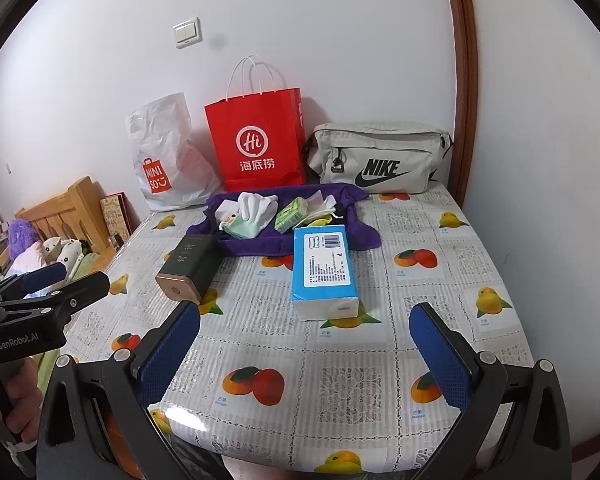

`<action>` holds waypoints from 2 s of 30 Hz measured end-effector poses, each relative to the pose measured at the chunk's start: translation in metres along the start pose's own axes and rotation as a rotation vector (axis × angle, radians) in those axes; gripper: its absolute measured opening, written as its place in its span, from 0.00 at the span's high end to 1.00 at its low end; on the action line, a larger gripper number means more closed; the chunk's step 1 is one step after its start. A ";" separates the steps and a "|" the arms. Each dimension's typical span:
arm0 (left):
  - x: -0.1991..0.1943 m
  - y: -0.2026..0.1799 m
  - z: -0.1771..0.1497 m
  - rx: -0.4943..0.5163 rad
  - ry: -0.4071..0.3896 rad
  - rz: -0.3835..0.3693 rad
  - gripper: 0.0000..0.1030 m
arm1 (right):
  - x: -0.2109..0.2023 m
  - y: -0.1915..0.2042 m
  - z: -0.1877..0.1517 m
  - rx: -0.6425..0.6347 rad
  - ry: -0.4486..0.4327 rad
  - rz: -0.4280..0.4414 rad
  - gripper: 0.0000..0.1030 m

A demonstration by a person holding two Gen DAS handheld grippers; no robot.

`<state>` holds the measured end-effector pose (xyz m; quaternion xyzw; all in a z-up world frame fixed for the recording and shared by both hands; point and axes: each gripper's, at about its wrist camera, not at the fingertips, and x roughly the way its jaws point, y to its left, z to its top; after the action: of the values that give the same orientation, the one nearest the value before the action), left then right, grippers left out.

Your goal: Organize soft objects

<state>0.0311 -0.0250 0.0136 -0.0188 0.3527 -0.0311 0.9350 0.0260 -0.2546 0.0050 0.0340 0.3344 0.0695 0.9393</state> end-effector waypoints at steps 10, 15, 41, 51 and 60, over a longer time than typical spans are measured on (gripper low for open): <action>0.000 0.001 -0.001 0.000 0.002 0.000 0.03 | -0.001 0.002 0.000 -0.014 -0.003 0.007 0.00; 0.000 0.002 0.000 0.000 0.003 -0.001 0.03 | -0.002 0.003 -0.001 -0.014 -0.003 0.007 0.00; 0.000 0.005 0.000 0.000 0.005 0.003 0.03 | -0.002 0.002 0.000 -0.013 -0.003 0.007 0.00; -0.001 0.007 -0.001 -0.001 0.005 0.002 0.03 | -0.002 0.003 0.000 -0.011 0.000 0.013 0.00; -0.001 0.008 -0.001 -0.001 0.006 0.001 0.03 | -0.003 0.004 0.000 -0.011 0.001 0.014 0.00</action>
<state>0.0303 -0.0166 0.0134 -0.0188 0.3553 -0.0307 0.9340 0.0236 -0.2509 0.0071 0.0312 0.3340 0.0781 0.9388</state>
